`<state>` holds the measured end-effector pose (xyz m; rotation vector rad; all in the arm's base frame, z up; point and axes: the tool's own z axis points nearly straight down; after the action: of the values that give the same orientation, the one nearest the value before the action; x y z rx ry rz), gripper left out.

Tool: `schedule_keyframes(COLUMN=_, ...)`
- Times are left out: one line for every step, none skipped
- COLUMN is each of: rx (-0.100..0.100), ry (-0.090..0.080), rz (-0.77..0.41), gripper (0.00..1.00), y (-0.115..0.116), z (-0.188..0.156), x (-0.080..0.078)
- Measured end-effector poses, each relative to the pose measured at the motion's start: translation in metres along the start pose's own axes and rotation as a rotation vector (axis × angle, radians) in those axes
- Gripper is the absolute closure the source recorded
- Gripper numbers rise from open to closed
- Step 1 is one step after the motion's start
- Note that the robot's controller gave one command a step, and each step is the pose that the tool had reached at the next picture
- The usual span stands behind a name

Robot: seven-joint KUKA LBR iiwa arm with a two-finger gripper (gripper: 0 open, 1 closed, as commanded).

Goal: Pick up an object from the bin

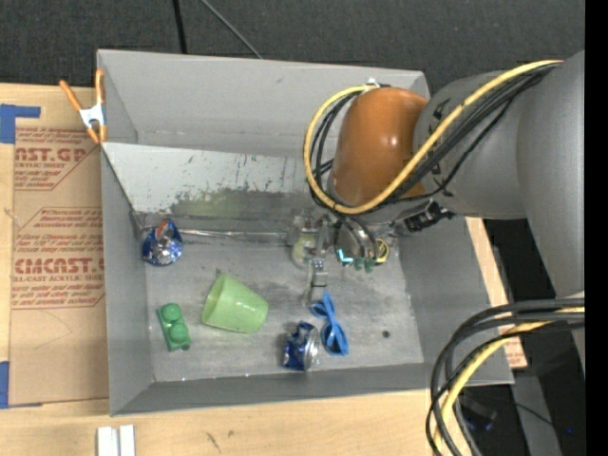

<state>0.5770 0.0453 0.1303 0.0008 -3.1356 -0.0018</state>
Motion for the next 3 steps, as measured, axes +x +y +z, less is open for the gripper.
schedule_keyframes(rx=0.002, ry=0.002, rz=-0.127, gripper=0.00, y=-0.040, z=0.061, x=0.069)
schedule_keyframes(rx=0.003, ry=-0.008, rz=-0.235, gripper=0.00, y=-0.076, z=0.060, x=0.030)
schedule_keyframes(rx=0.004, ry=-0.008, rz=-0.386, gripper=0.00, y=-0.110, z=0.060, x=0.021)
